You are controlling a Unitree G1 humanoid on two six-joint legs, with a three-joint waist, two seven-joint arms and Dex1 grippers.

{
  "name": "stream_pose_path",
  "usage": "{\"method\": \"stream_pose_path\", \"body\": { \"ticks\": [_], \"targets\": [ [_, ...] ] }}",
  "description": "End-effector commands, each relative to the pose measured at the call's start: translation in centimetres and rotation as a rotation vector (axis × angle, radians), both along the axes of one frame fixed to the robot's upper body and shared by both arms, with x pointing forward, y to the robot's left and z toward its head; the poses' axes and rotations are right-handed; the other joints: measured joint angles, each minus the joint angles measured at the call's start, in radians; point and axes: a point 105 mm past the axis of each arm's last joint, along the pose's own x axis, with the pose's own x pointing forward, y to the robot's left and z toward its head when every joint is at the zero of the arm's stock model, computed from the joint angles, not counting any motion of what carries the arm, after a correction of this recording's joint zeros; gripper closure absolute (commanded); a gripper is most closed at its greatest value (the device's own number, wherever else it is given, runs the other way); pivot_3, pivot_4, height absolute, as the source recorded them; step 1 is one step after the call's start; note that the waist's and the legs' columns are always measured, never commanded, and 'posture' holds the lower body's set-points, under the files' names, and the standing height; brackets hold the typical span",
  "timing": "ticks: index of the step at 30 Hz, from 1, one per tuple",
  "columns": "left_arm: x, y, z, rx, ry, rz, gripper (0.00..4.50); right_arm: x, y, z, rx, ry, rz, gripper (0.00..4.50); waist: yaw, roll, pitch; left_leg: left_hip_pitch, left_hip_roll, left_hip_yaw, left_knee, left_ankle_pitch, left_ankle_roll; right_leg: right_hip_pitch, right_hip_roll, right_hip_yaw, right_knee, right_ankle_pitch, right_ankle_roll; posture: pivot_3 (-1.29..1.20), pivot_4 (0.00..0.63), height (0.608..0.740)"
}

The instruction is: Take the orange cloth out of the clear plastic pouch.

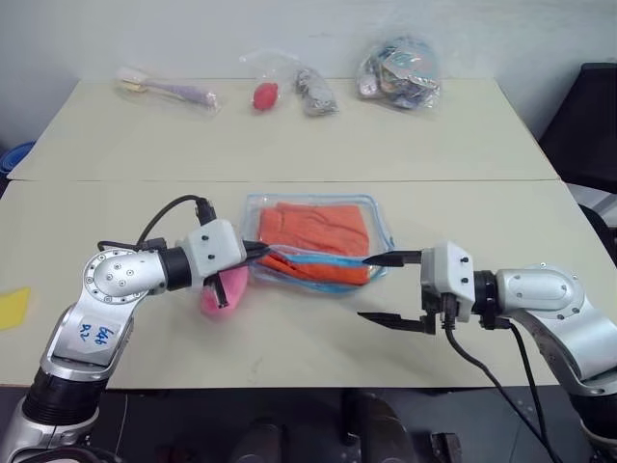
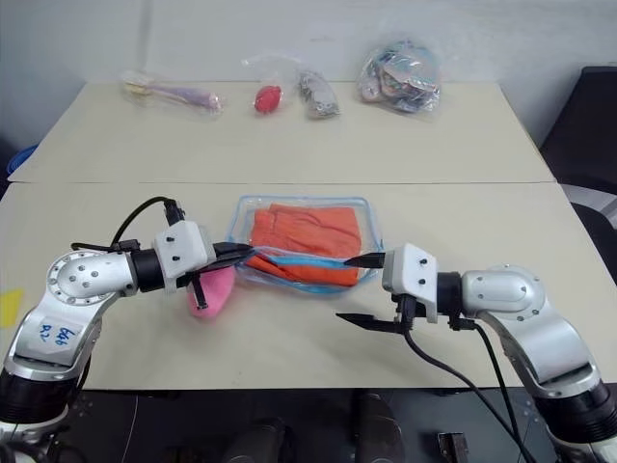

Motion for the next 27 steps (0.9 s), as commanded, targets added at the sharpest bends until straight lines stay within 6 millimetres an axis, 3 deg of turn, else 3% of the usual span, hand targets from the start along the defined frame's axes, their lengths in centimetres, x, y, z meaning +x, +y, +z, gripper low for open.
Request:
{"method": "stream_pose_path", "body": {
  "ticks": [1,8,15,22,27],
  "targets": [
    [-0.8,-1.0,1.1,-0.028,-0.035,-0.021,4.5,0.2,1.1,0.0,0.014,-0.053,0.003,1.91,0.0,0.0,0.0,0.0,0.0,0.0,0.0,0.0,0.0,0.0,0.0,0.0,0.0,0.0,0.0,0.0,0.15,0.74],
    [-1.3,-2.0,0.8,-0.043,-0.015,-0.034,4.5,2.2,2.6,-1.7,-0.018,-0.134,-0.057,4.45,0.001,-0.001,0.0,0.001,0.0,0.0,0.0,0.0,0.0,0.0,0.0,0.0,0.0,0.0,0.0,0.0,0.15,0.74],
    [-1.4,-2.3,0.6,-0.034,-0.009,-0.044,4.5,3.9,2.5,-3.1,-0.081,-0.204,-0.127,4.45,0.0,-0.001,-0.001,0.0,0.0,-0.001,0.001,0.0,0.0,0.0,0.0,0.0,0.0,0.0,0.0,0.0,0.15,0.74],
    [-1.5,-2.9,0.7,-0.047,-0.005,-0.052,4.5,5.0,2.1,-3.6,-0.132,-0.304,-0.203,2.16,-0.001,-0.001,-0.001,0.0,0.0,-0.001,0.001,0.0,0.0,0.0,0.0,0.0,0.0,0.0,0.0,0.0,0.15,0.74],
    [-1.5,-3.2,0.8,-0.051,-0.003,-0.06,4.5,5.6,2.1,-3.6,-0.163,-0.366,-0.232,2.16,-0.001,-0.001,-0.001,0.0,0.0,-0.001,0.001,0.0,0.0,0.0,0.0,0.0,0.0,0.0,0.0,0.0,0.15,0.74]
  ]
}}
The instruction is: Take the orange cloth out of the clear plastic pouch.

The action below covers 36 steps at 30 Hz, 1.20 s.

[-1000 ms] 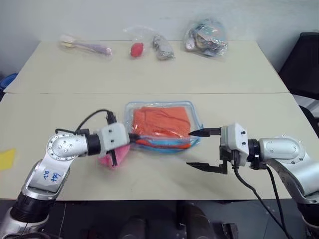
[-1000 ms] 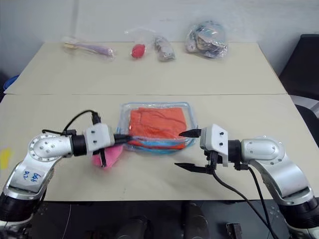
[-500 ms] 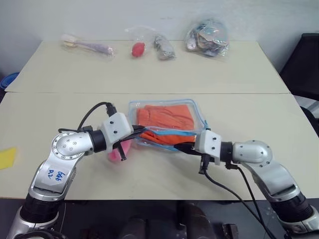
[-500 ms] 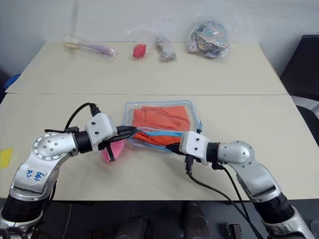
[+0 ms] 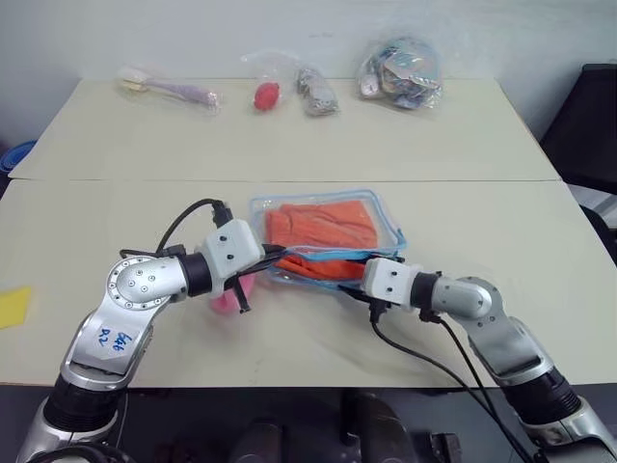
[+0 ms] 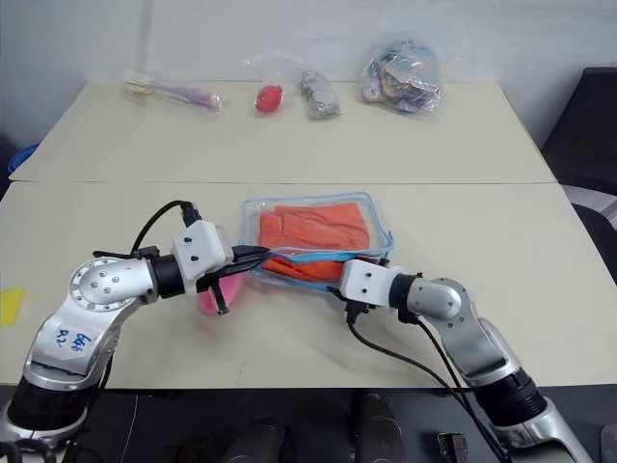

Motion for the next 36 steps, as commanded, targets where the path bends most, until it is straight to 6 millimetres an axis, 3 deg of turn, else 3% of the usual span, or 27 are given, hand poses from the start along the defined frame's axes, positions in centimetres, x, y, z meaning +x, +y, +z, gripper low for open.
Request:
{"method": "stream_pose_path", "body": {
  "ticks": [1,7,17,26,29,34,36],
  "targets": [
    [-0.4,-0.7,1.2,-0.015,-0.049,-0.028,4.5,0.4,0.3,0.7,-0.03,-0.093,-0.002,2.16,0.0,0.0,0.0,0.0,0.0,0.0,0.0,0.0,0.0,0.0,0.0,0.0,0.0,0.0,0.0,0.0,0.15,0.74],
    [-0.4,-1.1,1.4,-0.024,-0.05,-0.038,4.5,0.7,0.7,0.1,-0.139,-0.193,0.018,2.16,-0.002,0.0,0.0,0.0,0.0,0.0,0.0,0.0,0.0,0.0,0.0,0.0,0.0,0.0,0.0,0.0,0.15,0.74],
    [-0.6,-1.3,1.4,-0.034,-0.04,-0.041,4.5,3.2,1.5,-0.6,-0.37,-0.452,-0.01,2.16,-0.02,0.0,0.0,0.0,0.0,0.0,0.0,0.0,0.0,0.0,0.0,0.0,0.0,0.0,0.0,0.0,0.15,0.74],
    [-0.3,-1.4,1.6,-0.043,-0.044,-0.038,4.5,4.9,2.6,-2.2,-0.37,-0.432,-0.07,2.16,-0.026,-0.001,-0.001,0.0,0.001,0.0,0.0,0.0,-0.001,0.0,0.0,0.001,0.001,0.0,0.0,0.0,0.15,0.74],
    [-0.2,-1.2,1.6,-0.041,-0.045,-0.033,4.5,4.5,2.8,-2.7,-0.357,-0.403,-0.051,2.78,-0.027,-0.001,-0.001,0.0,0.001,0.0,0.0,0.0,-0.001,0.001,0.0,0.001,0.001,0.0,0.0,0.0,0.15,0.74],
    [0.1,-1.1,1.5,-0.044,-0.038,-0.014,4.5,4.0,2.6,-2.7,-0.352,-0.402,-0.035,4.47,-0.025,-0.002,-0.001,0.0,0.001,0.0,0.0,0.0,-0.001,0.001,0.0,0.001,0.001,0.0,0.0,0.0,0.15,0.74],
    [0.2,-1.1,1.2,-0.043,-0.028,-0.007,4.5,3.7,2.7,-2.1,-0.347,-0.422,-0.015,4.47,-0.023,-0.002,-0.001,0.0,0.001,-0.001,0.0,0.0,-0.001,0.001,0.0,0.001,0.001,0.0,0.0,0.0,0.15,0.74]
  ]
}}
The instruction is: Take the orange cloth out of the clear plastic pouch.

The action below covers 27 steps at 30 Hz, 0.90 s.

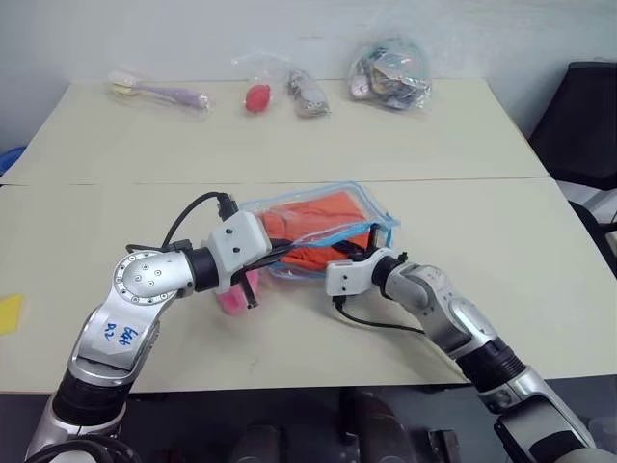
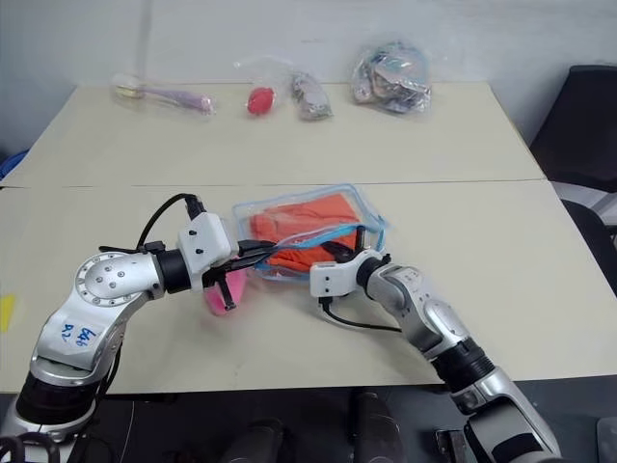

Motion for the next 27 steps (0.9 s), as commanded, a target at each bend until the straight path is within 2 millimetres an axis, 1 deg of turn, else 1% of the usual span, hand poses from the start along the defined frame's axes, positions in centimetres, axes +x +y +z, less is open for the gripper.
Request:
{"method": "stream_pose_path", "body": {
  "ticks": [1,3,7,9,10,14,16,18,23,25,27],
  "targets": [
    [0.0,-0.4,0.4,-0.007,-0.024,-0.003,4.5,-1.3,0.1,-1.1,-0.049,0.036,0.06,4.47,0.001,0.0,0.0,0.0,0.0,-0.001,0.0,0.0,0.0,0.0,0.0,0.0,0.0,0.0,0.0,0.0,0.15,0.74],
    [0.1,-0.6,0.2,-0.015,-0.015,0.004,4.5,-2.0,0.3,-0.6,-0.094,0.001,0.114,4.47,0.001,0.0,0.0,0.0,0.0,-0.001,0.0,0.0,0.0,0.0,0.0,-0.001,-0.001,0.0,0.0,0.0,0.15,0.74],
    [0.9,-1.1,0.5,-0.046,-0.021,0.019,4.5,-3.2,-0.2,-0.9,-0.185,-0.012,0.195,4.47,0.003,0.0,0.0,-0.001,-0.001,-0.002,0.0,0.0,0.0,0.0,0.0,-0.001,-0.002,0.0,0.0,0.0,0.15,0.74],
    [1.6,-1.4,0.6,-0.056,-0.024,0.026,4.5,-3.7,-0.3,-0.8,-0.205,-0.03,0.233,4.47,0.002,0.0,0.0,-0.001,-0.001,-0.002,0.0,0.0,0.0,0.0,0.0,-0.001,-0.002,0.0,0.0,0.0,0.15,0.74],
    [1.9,-1.6,0.6,-0.049,-0.029,0.03,4.5,-3.8,-0.3,-0.5,-0.191,-0.042,0.244,4.47,0.004,0.0,0.0,0.0,-0.001,-0.002,0.0,0.0,0.0,0.0,0.0,-0.001,-0.002,0.0,0.0,0.0,0.15,0.74],
    [2.8,-1.7,-0.3,0.014,-0.05,0.047,4.5,-4.5,-0.2,1.8,-0.091,-0.044,0.256,4.47,0.0,0.0,0.0,0.0,-0.001,-0.001,-0.001,0.0,0.0,0.0,0.0,-0.001,-0.002,0.0,0.0,0.0,0.15,0.74],
    [3.1,-1.5,-0.7,0.037,-0.055,0.053,4.5,-5.1,-0.3,3.0,-0.026,-0.005,0.27,4.47,0.0,0.0,0.0,0.0,0.0,-0.001,-0.001,0.0,0.0,-0.001,0.0,-0.001,-0.002,0.0,0.0,0.0,0.15,0.74],
    [3.4,-1.3,-1.2,0.064,-0.064,0.058,4.5,-6.3,-0.5,4.0,-0.007,0.039,0.319,4.47,0.001,0.0,0.0,0.0,0.0,-0.001,0.0,0.0,0.0,-0.001,0.0,-0.002,-0.002,0.0,0.0,0.0,0.15,0.74],
    [4.0,-0.8,-1.9,0.093,-0.066,0.07,4.5,-9.4,-2.5,6.0,-0.007,0.189,0.408,4.47,0.009,0.0,0.0,-0.001,-0.001,-0.002,0.0,0.0,0.0,0.0,0.0,-0.002,-0.002,0.0,0.0,0.0,0.15,0.74],
    [4.1,-0.7,-2.1,0.1,-0.067,0.066,4.5,-10.5,-3.4,7.5,0.037,0.271,0.423,4.47,0.01,0.0,0.0,-0.001,-0.001,-0.002,0.001,0.0,0.001,0.0,0.0,-0.002,-0.002,0.001,0.001,0.0,0.15,0.74],
    [4.1,-0.7,-2.2,0.107,-0.072,0.056,4.5,-11.1,-4.3,8.9,0.068,0.329,0.413,4.47,0.011,0.0,0.0,-0.001,-0.001,-0.002,0.0,0.0,0.001,0.0,0.0,-0.002,-0.002,0.001,0.001,0.0,0.15,0.74]
  ]
}}
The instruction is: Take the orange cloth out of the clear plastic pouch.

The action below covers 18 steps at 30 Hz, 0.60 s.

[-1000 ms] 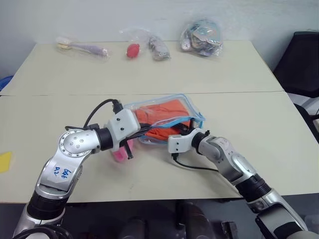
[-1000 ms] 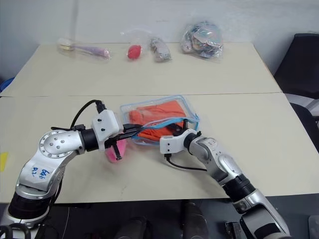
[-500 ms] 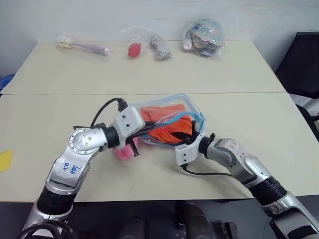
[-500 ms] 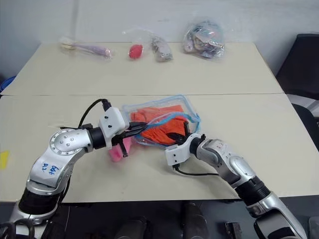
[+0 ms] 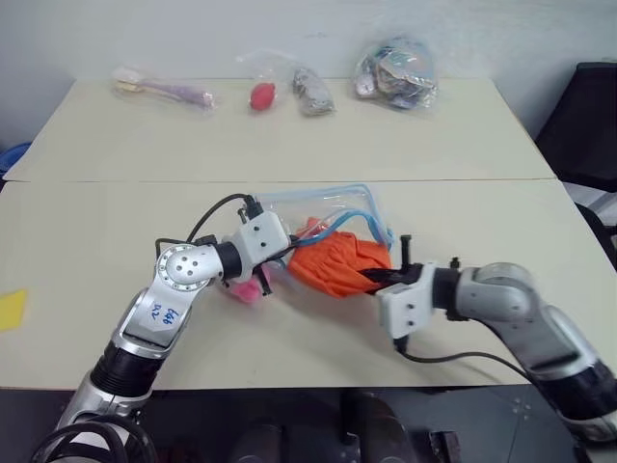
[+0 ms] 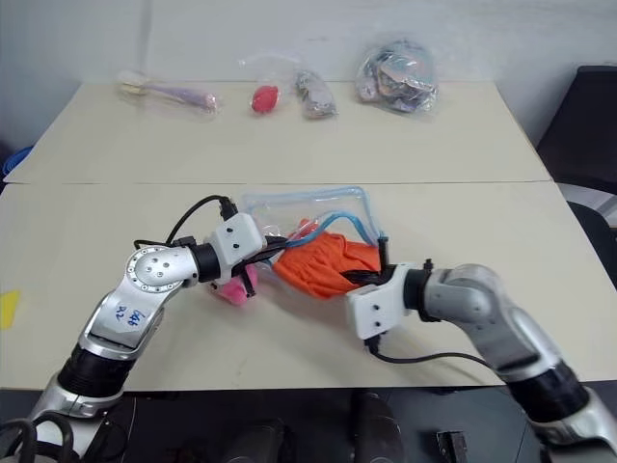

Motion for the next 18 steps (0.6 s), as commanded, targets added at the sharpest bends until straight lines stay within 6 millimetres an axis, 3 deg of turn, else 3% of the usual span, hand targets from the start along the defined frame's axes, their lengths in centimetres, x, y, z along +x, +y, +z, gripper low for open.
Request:
{"method": "stream_pose_path", "body": {
  "ticks": [1,5,7,8,11,13,16,18],
  "targets": [
    [0.0,0.1,0.6,0.029,-0.05,-0.017,4.5,-1.8,-0.9,3.8,0.065,0.056,0.025,4.47,0.001,0.0,0.0,0.0,0.0,0.0,0.0,0.0,0.0,0.0,0.0,0.0,0.0,0.0,0.0,0.0,0.15,0.74],
    [-0.6,0.4,0.5,0.033,-0.045,-0.055,4.5,-1.0,-5.3,7.4,0.071,0.101,-0.134,4.47,0.01,0.0,0.0,0.0,0.0,0.001,0.0,0.0,0.0,0.0,-0.001,0.001,0.0,0.0,0.0,0.0,0.15,0.74],
    [-0.7,0.6,0.4,0.037,-0.041,-0.066,4.5,-0.7,-6.3,8.1,0.08,0.106,-0.176,4.47,0.015,0.0,0.0,0.0,0.0,0.001,0.0,0.0,0.001,0.0,0.0,0.001,0.0,0.0,0.0,0.0,0.15,0.74],
    [-0.8,0.9,0.4,0.039,-0.036,-0.067,4.5,0.0,-7.8,8.8,0.078,0.09,-0.236,4.47,0.016,0.0,0.0,0.0,0.0,0.002,0.0,0.0,0.001,0.0,0.0,0.001,0.0,0.0,0.0,0.0,0.15,0.74],
    [-1.0,2.0,0.7,0.032,-0.031,-0.068,3.86,1.5,-12.8,10.4,0.081,0.056,-0.423,4.5,0.018,0.0,0.0,0.0,0.0,0.003,0.0,-0.001,0.001,0.001,-0.001,0.002,0.0,0.0,0.0,0.0,0.15,0.74],
    [-1.2,2.5,0.9,0.047,-0.043,-0.086,3.17,2.4,-15.8,10.3,0.066,0.014,-0.543,4.5,0.021,0.0,0.0,0.0,-0.001,0.004,0.0,-0.001,0.002,0.001,-0.001,0.003,0.0,0.0,0.001,0.0,0.15,0.74],
    [-1.7,2.6,1.1,0.046,-0.041,-0.132,2.21,2.9,-17.8,8.8,0.061,0.017,-0.613,4.5,0.021,0.0,0.0,0.0,-0.001,0.003,0.0,-0.001,0.002,0.001,-0.001,0.002,0.0,0.0,0.001,0.0,0.15,0.74],
    [-2.3,2.7,1.1,0.06,-0.039,-0.167,1.56,3.3,-19.5,6.7,0.055,0.009,-0.675,4.5,0.018,0.0,0.0,-0.001,-0.001,0.005,-0.002,0.0,0.002,0.001,-0.001,0.003,0.0,0.001,0.001,0.0,0.15,0.74]
  ]
}}
